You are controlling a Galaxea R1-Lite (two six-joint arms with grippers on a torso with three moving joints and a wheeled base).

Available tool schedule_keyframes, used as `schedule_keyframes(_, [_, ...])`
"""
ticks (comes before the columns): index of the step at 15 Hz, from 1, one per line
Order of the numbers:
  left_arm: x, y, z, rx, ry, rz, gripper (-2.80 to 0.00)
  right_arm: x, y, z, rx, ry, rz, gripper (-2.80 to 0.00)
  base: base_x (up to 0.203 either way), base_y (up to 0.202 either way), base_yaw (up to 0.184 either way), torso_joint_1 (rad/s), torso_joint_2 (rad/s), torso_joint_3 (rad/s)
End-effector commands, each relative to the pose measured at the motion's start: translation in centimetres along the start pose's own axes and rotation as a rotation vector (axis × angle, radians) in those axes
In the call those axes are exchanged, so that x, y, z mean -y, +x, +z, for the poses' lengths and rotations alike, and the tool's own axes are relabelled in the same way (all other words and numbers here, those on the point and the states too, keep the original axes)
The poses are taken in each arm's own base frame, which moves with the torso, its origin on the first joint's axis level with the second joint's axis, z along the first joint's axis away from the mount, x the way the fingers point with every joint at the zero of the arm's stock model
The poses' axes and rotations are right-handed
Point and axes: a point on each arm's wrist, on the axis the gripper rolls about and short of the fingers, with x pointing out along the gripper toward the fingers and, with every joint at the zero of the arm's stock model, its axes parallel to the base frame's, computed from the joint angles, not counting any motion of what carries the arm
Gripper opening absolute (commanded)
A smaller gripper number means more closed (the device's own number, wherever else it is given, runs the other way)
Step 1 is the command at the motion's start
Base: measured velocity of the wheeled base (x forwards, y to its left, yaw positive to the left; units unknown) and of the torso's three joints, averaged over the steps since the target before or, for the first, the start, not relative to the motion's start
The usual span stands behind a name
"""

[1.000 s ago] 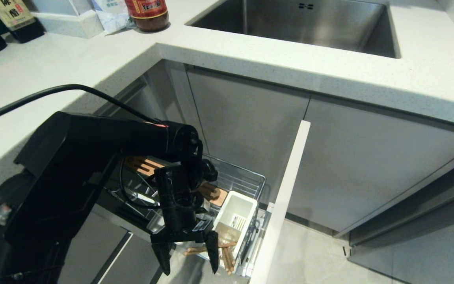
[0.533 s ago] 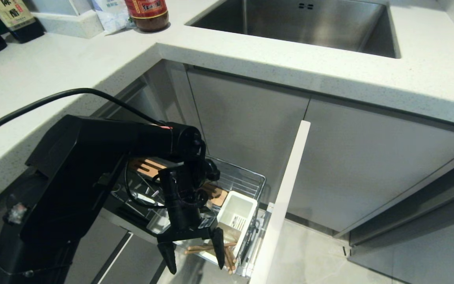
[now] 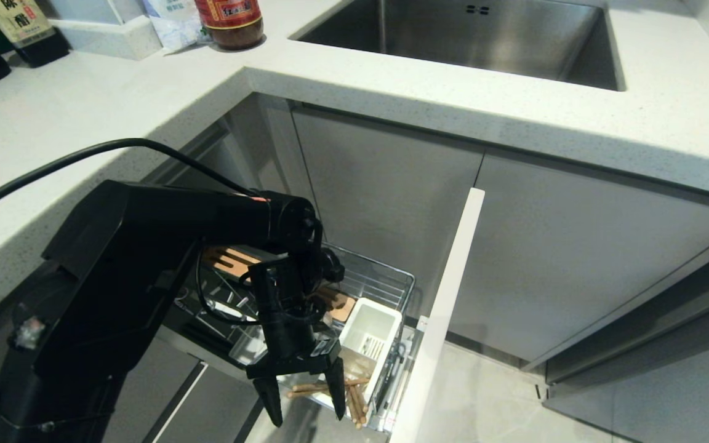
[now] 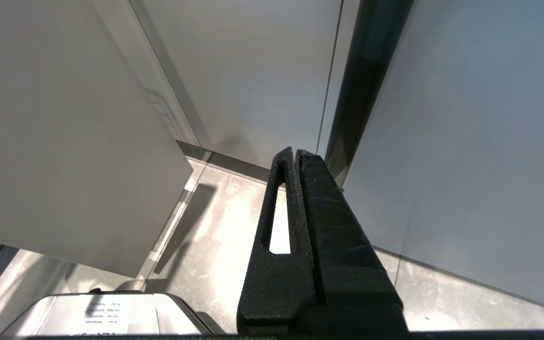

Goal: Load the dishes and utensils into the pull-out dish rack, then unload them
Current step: Take the chopsticks out of the cupboard

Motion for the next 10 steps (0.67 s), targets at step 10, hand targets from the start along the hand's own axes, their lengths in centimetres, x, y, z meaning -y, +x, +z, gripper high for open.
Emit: schedule_keyframes(10, [0.3,-0.54,-0.44,0.014,0.007,-0.009,-2.8,0.0,0.01,0.01,-0.001,0.001,0.0,-2.8,0.0,0.0,0.0,0.0,0.0,0.0])
